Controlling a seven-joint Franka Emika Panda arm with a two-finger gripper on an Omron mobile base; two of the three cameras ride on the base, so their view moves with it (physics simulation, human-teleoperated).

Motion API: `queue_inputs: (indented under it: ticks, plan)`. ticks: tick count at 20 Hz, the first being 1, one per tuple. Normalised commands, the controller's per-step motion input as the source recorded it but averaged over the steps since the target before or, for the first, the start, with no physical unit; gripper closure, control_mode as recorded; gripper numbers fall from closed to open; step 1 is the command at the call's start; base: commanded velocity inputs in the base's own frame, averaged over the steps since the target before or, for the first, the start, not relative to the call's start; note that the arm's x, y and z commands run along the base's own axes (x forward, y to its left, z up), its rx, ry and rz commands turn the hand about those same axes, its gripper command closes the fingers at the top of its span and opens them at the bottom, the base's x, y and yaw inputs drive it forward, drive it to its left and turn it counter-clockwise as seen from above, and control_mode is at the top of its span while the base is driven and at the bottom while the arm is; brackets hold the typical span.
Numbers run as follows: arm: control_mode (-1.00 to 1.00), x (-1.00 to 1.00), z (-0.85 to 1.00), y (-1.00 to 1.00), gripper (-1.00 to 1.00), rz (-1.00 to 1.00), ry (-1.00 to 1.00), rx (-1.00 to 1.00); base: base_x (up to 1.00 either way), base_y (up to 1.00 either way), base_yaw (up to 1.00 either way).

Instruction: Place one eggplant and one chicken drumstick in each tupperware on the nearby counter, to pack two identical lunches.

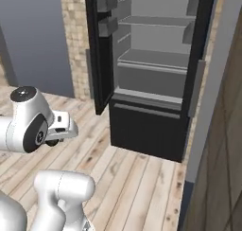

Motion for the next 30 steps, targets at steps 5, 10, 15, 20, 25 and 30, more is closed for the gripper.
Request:
queue_inputs:
  ticks: [5,10,15,20,25,30]
  plan:
    - [1.00,0.00,0.00,0.00,1.00,0.00,0.00,0.00,-0.69,-0.01,0.44]
    - [1.00,0.00,0.00,0.00,1.00,0.00,0.00,0.00,-0.77,0.00,0.45]
    - [1.00,0.00,0.00,0.00,1.00,0.00,0.00,0.00,-0.64,0.00,0.46]
    - [1.00,0.00,0.00,0.00,1.00,0.00,0.00,0.00,-0.51,0.00,0.50]
    - [1.00,0.00,0.00,0.00,1.00,0.00,0.00,0.00,-0.42,0.00,0.55]
    - [1.00,0.00,0.00,0.00,1.00,0.00,0.00,0.00,-0.43,0.01,0.54]
